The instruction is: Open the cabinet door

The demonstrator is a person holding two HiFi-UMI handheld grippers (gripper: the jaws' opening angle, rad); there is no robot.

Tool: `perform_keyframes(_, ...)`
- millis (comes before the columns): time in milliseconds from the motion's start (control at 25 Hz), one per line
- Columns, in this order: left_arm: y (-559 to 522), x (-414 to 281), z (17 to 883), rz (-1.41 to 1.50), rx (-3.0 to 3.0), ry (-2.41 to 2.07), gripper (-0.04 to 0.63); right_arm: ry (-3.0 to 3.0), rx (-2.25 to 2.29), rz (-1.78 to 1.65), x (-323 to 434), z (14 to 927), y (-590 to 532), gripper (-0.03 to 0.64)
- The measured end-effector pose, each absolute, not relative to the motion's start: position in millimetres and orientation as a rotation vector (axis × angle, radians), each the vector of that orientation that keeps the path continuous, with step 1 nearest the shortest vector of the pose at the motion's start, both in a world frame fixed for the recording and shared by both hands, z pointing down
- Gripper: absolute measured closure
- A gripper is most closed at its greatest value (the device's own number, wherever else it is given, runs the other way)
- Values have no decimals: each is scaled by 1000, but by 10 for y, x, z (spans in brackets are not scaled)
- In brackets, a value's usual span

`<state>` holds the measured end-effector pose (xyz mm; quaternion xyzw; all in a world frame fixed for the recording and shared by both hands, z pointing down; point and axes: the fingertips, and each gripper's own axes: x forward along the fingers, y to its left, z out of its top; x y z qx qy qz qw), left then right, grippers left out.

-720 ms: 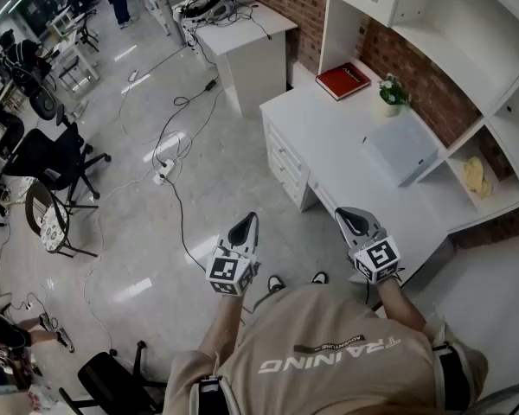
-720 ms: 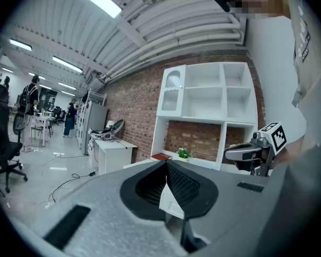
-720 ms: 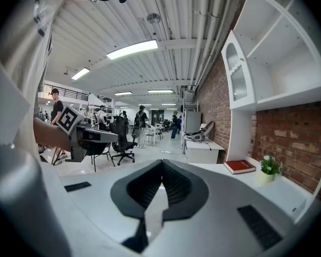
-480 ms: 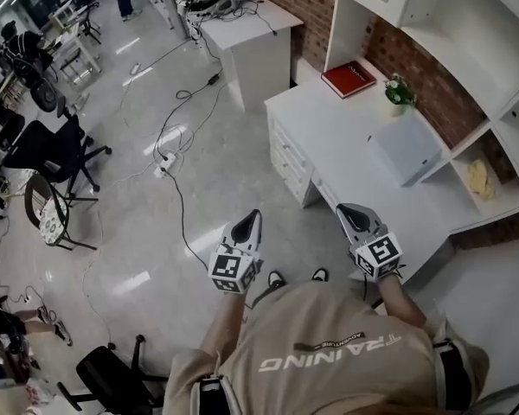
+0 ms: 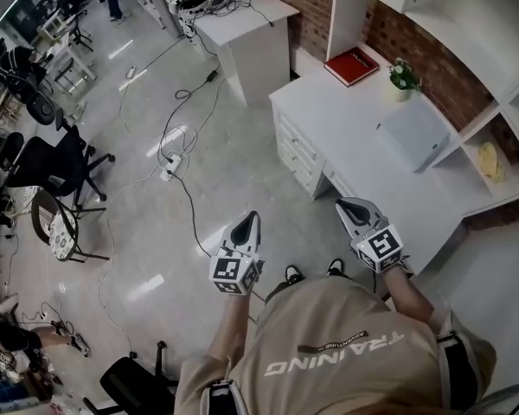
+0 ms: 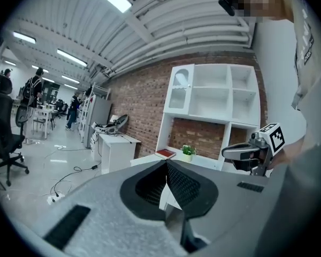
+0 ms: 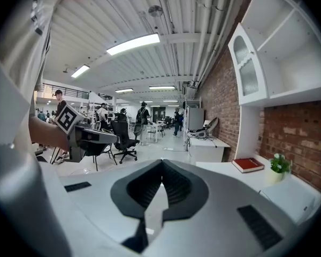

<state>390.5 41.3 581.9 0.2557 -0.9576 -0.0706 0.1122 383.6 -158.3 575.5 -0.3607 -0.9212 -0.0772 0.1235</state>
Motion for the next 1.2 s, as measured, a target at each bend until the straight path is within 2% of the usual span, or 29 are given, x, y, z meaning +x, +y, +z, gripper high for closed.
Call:
perform_keyframes(240,424,3760,6013,-196,834,-2767,586,-2672,-981,-205,3739,5887,-1436,604)
perform_keyframes(520,667,3349,6182,-502,748,-2725,586,-2649,-962,-191,3366,6048,-1406,604)
perform_keyframes(600,690,3161,6154,-501,725,-2736,586,-2638,-981,-191,3202,6075,-1367,604)
perform_keyframes(1000,525,1994,5971,-455,686,-2728,586,-2685,-989,-83,1764,6190,-1473,604)
perform_keyframes(1200,513,1433,5729,-415,641,-2787,586,-2693,-1002,-282,1154,6123,-1529,604)
